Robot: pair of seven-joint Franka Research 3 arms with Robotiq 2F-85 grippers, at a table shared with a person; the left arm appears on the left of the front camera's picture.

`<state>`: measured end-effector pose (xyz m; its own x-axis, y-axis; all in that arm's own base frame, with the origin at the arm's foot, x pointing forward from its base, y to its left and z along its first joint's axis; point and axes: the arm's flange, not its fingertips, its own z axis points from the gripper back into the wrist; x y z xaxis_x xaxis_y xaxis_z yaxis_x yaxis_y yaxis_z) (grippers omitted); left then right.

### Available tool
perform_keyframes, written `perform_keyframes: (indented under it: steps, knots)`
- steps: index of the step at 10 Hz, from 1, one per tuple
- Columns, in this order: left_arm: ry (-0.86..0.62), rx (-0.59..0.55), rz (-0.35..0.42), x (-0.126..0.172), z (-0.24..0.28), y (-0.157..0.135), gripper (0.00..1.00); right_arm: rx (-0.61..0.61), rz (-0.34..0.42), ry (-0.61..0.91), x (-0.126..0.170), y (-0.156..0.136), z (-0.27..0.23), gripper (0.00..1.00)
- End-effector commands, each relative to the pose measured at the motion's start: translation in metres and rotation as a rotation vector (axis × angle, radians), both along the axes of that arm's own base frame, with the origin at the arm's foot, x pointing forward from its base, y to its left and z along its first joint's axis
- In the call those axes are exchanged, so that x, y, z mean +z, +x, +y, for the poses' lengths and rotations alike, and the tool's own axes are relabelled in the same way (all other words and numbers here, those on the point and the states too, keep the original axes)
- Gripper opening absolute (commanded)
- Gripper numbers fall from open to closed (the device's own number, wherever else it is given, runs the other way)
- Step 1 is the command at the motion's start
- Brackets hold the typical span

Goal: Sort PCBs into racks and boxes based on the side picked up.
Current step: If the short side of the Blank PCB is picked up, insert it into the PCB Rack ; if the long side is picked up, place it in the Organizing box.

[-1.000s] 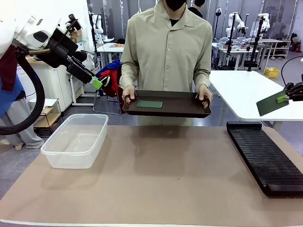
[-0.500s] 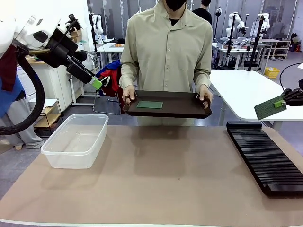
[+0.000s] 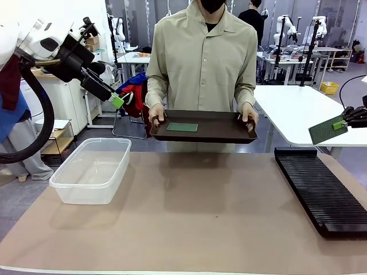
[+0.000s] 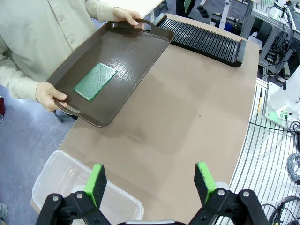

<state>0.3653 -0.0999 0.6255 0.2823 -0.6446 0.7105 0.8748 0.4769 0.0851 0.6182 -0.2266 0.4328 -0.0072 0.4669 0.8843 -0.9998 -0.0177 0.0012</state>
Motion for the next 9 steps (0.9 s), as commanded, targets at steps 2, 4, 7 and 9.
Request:
perform_keyframes:
  steps: [2,4,7,9]
  knots:
    - [0.0,-0.003,0.007,-0.001,0.001,-0.001,1.0,0.024,-0.045,-0.036,-0.016,0.008,-0.004,0.02]
    - [0.0,-0.003,0.007,-0.001,0.001,-0.001,1.0,0.025,-0.039,-0.035,-0.034,0.009,-0.005,0.02]
    - [0.0,-0.003,0.007,-0.001,0.001,-0.001,1.0,0.049,-0.076,-0.001,-0.056,0.009,0.001,0.02]
    - [0.0,-0.003,0.007,-0.001,0.001,-0.001,1.0,0.056,-0.052,-0.002,-0.069,0.015,0.006,0.02]
